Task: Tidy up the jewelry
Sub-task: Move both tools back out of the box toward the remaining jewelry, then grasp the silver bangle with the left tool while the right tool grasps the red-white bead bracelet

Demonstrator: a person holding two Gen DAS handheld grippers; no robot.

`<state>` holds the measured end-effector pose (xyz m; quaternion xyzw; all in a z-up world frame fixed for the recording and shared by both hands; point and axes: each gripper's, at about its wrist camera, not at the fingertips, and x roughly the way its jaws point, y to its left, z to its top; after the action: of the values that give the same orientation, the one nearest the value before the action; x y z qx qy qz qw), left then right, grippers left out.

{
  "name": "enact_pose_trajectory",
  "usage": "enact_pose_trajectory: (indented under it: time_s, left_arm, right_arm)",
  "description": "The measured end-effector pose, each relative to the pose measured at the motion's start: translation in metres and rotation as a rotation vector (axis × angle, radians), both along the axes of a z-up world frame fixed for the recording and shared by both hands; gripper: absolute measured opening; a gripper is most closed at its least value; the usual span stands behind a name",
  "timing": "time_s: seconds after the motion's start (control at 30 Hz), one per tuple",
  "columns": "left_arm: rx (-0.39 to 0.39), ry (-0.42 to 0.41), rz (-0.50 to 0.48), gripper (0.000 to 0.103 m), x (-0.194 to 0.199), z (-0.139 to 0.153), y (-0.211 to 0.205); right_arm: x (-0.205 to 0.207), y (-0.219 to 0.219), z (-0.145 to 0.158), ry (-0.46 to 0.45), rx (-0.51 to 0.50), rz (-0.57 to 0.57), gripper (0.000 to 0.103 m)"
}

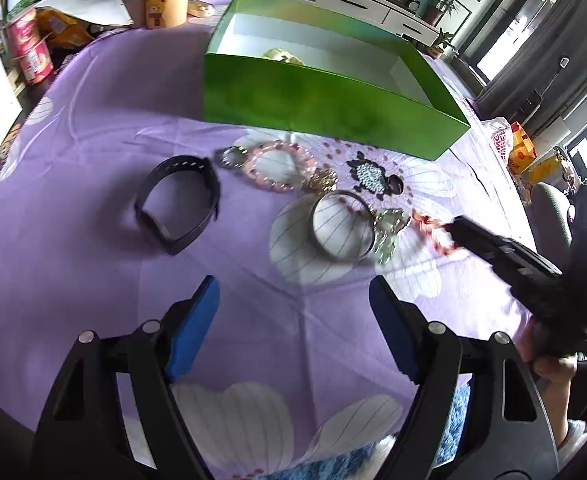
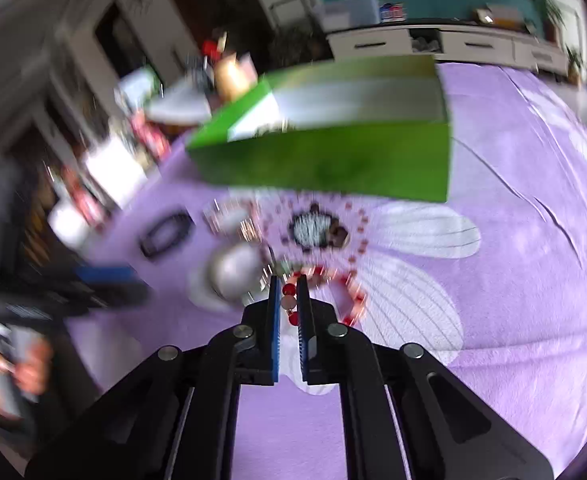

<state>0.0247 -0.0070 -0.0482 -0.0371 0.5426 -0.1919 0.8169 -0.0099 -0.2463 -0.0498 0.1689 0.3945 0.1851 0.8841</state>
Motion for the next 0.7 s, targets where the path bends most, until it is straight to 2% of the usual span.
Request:
enact_pose_trajectory:
  time_s: [0.1, 0.27, 0.33, 0.37, 0.47, 0.57, 0.7]
  left_arm:
    - [0.0, 0.0, -0.001, 0.078, 0.01, -0.002, -0.012]
    - [0.033, -0.003, -0.015, 0.072, 0.023, -0.009, -0.032]
    - [0.05, 0.003, -0.019, 0.061, 0.028, -0.014, -0.038]
    - [0.063, 0.011, -0.018, 0.052, 0.032, -0.019, -0.041]
    - [0.091, 0.024, -0.01, 0.047, 0.04, -0.03, -0.045]
    - [0.116, -0.001, -0.019, 0.042, 0.041, -0.032, -0.05]
    - [0.175, -0.039, -0.035, 0.02, 0.038, -0.032, -0.057]
  right_arm:
    - [-0.002, -0.01, 0.005, -0.008, 0.097, -0.002, 0.007]
    - [-0.005, -0.01, 0.014, -0.047, 0.159, 0.006, 0.008]
    - [-0.003, -0.011, 0.017, -0.051, 0.174, 0.008, 0.007]
    - [-0.002, -0.012, 0.018, -0.053, 0.173, 0.006, 0.007]
    - [-0.002, -0.013, 0.017, -0.053, 0.18, 0.006, 0.007]
    - [-0.001, -0.015, 0.015, -0.052, 0.176, 0.001, 0.007]
    - [0.0, -0.019, 0.01, -0.043, 0.18, -0.008, 0.007]
